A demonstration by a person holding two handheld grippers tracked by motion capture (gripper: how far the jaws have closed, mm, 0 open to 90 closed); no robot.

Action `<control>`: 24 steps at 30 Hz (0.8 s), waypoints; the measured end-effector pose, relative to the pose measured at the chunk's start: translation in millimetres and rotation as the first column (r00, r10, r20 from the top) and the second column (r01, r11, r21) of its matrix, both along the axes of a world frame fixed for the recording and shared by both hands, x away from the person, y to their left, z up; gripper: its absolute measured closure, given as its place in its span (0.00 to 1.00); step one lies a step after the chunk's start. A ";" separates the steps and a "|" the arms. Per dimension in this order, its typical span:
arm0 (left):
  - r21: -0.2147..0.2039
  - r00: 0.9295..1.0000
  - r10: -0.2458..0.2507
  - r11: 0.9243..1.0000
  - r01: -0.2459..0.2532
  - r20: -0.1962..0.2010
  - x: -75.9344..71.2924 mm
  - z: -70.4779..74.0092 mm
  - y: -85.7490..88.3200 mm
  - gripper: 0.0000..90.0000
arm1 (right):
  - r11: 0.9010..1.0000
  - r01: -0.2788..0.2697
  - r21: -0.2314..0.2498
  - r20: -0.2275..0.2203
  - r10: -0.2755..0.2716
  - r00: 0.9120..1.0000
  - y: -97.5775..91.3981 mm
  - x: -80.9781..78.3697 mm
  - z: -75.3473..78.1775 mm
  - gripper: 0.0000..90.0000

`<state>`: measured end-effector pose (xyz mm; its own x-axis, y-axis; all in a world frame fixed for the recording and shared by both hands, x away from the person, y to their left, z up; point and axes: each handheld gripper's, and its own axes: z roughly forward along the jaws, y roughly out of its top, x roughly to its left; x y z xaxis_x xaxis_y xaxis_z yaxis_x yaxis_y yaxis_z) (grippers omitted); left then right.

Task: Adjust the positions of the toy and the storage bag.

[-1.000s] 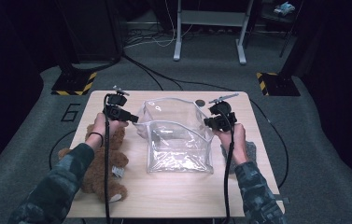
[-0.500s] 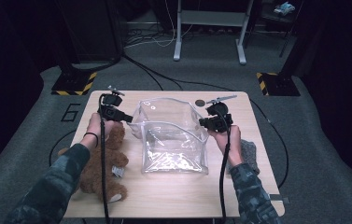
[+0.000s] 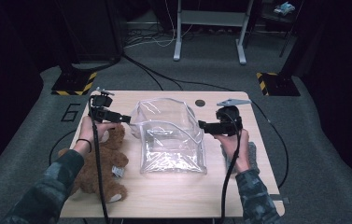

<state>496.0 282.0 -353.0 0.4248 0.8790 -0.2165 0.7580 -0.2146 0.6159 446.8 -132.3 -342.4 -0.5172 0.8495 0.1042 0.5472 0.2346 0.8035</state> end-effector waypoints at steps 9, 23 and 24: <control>0.019 0.998 0.055 0.998 -0.056 0.035 -23.1 -0.2 22.8 0.06 | 0.998 0.052 0.027 0.056 -0.053 0.997 -40.7 -35.3 -13.9 0.09; 0.052 0.993 0.114 0.992 -0.113 -0.011 -49.2 -27.9 48.0 0.00 | 0.999 0.040 0.008 -0.055 -0.039 0.998 -36.5 -72.7 -104.0 0.04; 0.056 0.993 0.114 0.992 -0.113 -0.012 -50.2 -30.2 48.9 0.00 | 0.999 0.037 0.008 -0.064 -0.036 0.997 -34.7 -74.5 -110.4 0.04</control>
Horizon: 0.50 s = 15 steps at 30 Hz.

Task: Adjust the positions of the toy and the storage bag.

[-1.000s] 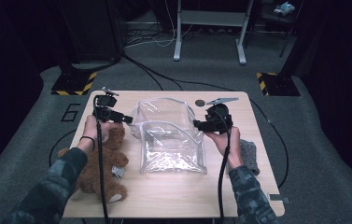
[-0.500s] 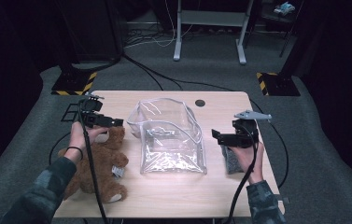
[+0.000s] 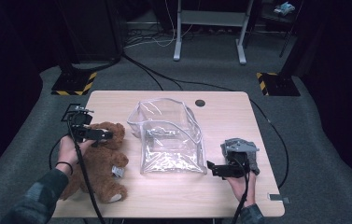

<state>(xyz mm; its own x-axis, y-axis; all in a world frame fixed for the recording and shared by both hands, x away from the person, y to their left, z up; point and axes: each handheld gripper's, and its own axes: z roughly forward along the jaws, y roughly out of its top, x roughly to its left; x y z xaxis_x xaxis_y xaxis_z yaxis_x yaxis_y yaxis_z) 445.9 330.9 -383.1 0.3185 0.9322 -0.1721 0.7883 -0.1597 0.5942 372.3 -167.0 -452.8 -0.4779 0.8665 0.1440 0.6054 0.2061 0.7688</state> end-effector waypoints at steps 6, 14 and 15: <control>0.018 1.000 0.018 1.000 -0.017 -0.025 -5.5 -17.3 2.4 0.00 | 1.000 0.015 0.001 -0.045 -0.015 0.999 5.4 -11.7 -37.7 0.04; 0.041 0.996 0.081 0.996 -0.079 -0.039 -8.2 -39.0 9.0 0.00 | 0.999 0.008 -0.047 -0.043 -0.010 0.999 12.3 -21.4 -55.9 0.03; 0.041 0.996 0.081 0.996 -0.079 -0.039 -8.2 -39.0 9.0 0.00 | 0.999 0.011 -0.044 -0.044 -0.013 0.999 12.2 -22.2 -57.5 0.04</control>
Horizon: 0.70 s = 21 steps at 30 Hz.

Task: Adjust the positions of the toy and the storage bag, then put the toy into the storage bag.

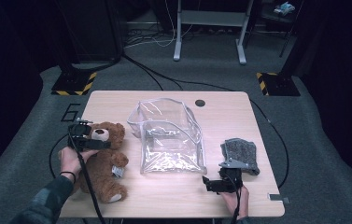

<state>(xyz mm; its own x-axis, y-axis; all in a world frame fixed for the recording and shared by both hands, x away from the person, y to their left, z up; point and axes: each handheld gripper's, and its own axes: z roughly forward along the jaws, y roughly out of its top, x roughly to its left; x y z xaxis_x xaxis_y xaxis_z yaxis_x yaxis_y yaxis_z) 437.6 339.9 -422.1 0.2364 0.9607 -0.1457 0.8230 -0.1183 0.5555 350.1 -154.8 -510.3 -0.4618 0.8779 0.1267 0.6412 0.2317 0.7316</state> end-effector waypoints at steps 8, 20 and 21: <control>0.035 0.997 0.070 0.997 -0.069 -0.023 6.3 -25.2 2.8 0.01 | 1.000 -0.004 -0.007 -0.010 0.004 1.000 7.2 -4.6 -10.2 0.04; 0.081 0.996 0.090 0.993 -0.088 -0.015 3.6 -54.5 -3.9 0.07 | 0.997 -0.019 -0.072 0.022 0.020 1.000 16.9 -5.4 -17.6 0.04; 0.073 0.996 0.083 0.994 -0.082 -0.021 4.4 -57.1 -3.3 0.08 | 0.998 -0.011 -0.066 0.010 0.012 1.000 17.8 -6.3 -17.6 0.04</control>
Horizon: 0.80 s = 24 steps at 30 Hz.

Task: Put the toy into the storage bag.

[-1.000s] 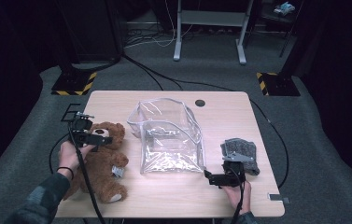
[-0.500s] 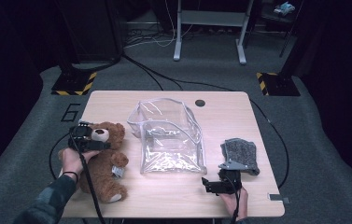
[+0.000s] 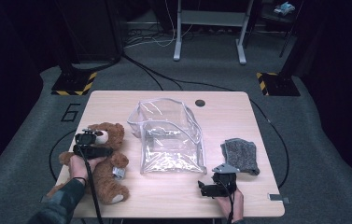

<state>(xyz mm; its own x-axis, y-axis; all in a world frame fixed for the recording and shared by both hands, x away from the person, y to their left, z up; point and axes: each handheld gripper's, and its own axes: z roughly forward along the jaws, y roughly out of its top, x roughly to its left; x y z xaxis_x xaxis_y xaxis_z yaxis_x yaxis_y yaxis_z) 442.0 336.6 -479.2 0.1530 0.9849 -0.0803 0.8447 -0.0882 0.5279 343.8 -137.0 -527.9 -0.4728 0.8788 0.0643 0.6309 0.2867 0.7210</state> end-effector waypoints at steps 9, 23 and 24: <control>-0.008 1.000 -0.008 1.000 0.007 -0.005 2.6 -5.4 0.6 0.24 | 1.000 -0.006 -0.007 0.021 0.006 1.000 -2.4 1.2 -1.6 0.05; 0.056 0.992 -0.092 0.995 0.087 0.090 -9.4 10.6 -3.6 0.49 | 1.000 0.003 0.003 0.029 -0.004 1.000 -3.4 0.9 -1.8 0.06; 0.037 0.988 -0.096 0.995 0.092 0.122 -11.7 16.4 -2.1 0.51 | 1.000 -0.001 0.015 0.026 0.001 1.000 -3.7 1.0 -1.7 0.06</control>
<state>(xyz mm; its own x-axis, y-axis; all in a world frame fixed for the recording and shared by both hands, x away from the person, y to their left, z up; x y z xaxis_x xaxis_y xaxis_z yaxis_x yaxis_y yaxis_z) 430.3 334.6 -462.7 0.2521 0.9674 -0.0249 0.7602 -0.1821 0.6236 344.8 -140.7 -529.7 -0.4752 0.8775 0.0649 0.6117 0.2765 0.7412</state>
